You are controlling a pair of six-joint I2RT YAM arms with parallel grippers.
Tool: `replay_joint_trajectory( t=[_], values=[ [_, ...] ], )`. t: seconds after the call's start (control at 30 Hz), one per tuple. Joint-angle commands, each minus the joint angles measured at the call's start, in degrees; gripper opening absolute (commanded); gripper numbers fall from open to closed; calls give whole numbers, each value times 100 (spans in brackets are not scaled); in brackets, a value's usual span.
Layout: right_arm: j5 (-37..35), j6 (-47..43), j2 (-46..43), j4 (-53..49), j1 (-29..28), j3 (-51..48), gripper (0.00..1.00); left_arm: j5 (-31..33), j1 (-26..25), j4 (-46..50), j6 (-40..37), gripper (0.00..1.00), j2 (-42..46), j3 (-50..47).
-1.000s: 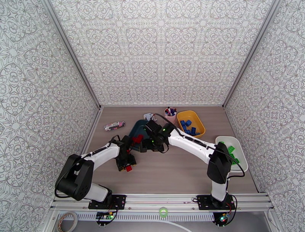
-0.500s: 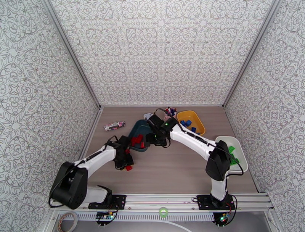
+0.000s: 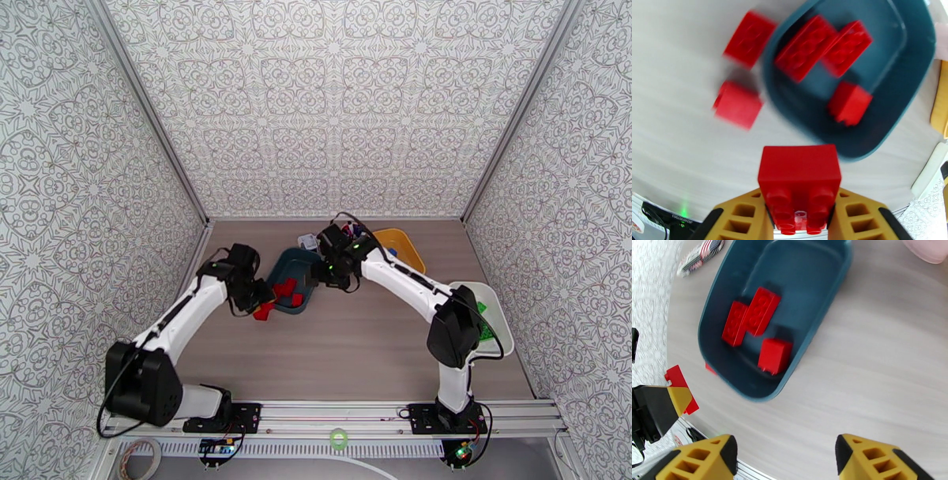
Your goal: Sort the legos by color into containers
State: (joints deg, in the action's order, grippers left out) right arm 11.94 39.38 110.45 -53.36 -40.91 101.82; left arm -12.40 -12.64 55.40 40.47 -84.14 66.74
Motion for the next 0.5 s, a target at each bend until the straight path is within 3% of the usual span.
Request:
replay_joint_trajectory(
  t=[0.0,0.17,0.33,0.47],
  values=[
    [250,-55,-1,80,121,-184,70,-122,-78,112,-222,27,-533,527],
    [273,-127,-175,88,248,-361,70,-122,-176,144,-396,37,-1430,1441],
    [258,-257,-326,87,276,-481,74,57,-374,417,-570,66,-2003,2378],
    [318,-349,-360,138,276,-475,75,242,-304,550,-625,77,-1937,2523]
  ],
)
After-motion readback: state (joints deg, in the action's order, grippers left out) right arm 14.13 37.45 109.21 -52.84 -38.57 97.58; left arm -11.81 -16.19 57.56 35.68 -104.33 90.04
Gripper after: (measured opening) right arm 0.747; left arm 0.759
